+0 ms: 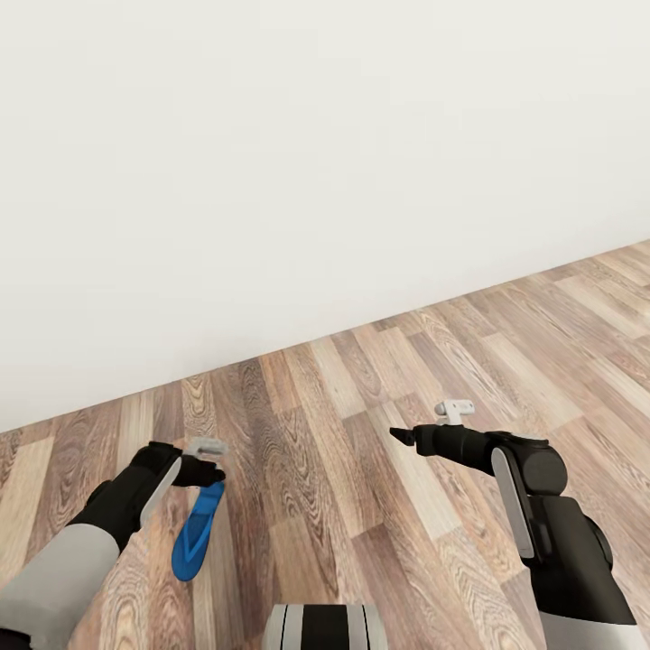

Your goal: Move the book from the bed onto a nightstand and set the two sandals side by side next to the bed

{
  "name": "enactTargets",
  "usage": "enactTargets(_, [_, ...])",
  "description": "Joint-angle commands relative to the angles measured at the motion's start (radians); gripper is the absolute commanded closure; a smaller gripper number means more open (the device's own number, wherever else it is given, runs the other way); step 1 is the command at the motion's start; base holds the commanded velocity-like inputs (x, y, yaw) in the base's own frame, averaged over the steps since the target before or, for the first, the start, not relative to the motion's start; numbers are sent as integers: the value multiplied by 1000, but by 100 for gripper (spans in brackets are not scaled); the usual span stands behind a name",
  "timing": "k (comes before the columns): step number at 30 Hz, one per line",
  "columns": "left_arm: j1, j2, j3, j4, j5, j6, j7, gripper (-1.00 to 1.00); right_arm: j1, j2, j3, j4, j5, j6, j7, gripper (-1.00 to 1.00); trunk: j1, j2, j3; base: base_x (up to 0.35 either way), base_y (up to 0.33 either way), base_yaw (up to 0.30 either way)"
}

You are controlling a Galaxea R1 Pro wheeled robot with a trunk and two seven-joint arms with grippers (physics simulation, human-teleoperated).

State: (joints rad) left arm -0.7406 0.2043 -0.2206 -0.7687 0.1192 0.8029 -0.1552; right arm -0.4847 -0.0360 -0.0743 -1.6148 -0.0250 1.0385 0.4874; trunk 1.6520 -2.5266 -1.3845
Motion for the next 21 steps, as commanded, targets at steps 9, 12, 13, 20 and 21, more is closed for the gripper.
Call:
enactTargets(9, [14,5,-2,-55,7,3,51,-100,0,0,-1,-1,-3,6,2,-100,0,0,-1,0,0,0])
enactTargets(12, [21,5,-1,-57,6,2,56,-100,0,1,-1,-1,-3,5,2,-100,0,0,-1,0,0,0])
enactTargets(13, [23,5,-1,-58,6,1,58,-100,0,0,-1,-1,-3,5,2,-100,0,0,-1,0,0,0])
enactTargets(20, [28,8,0,-59,5,-11,71,-100,1,0,-1,-2,-3,5,2,-100,0,0,-1,0,0,0])
enactTargets(21, [29,8,0,-59,5,-15,74,-100,1,-1,-1,-2,-3,5,2,-100,0,0,-1,0,0,0])
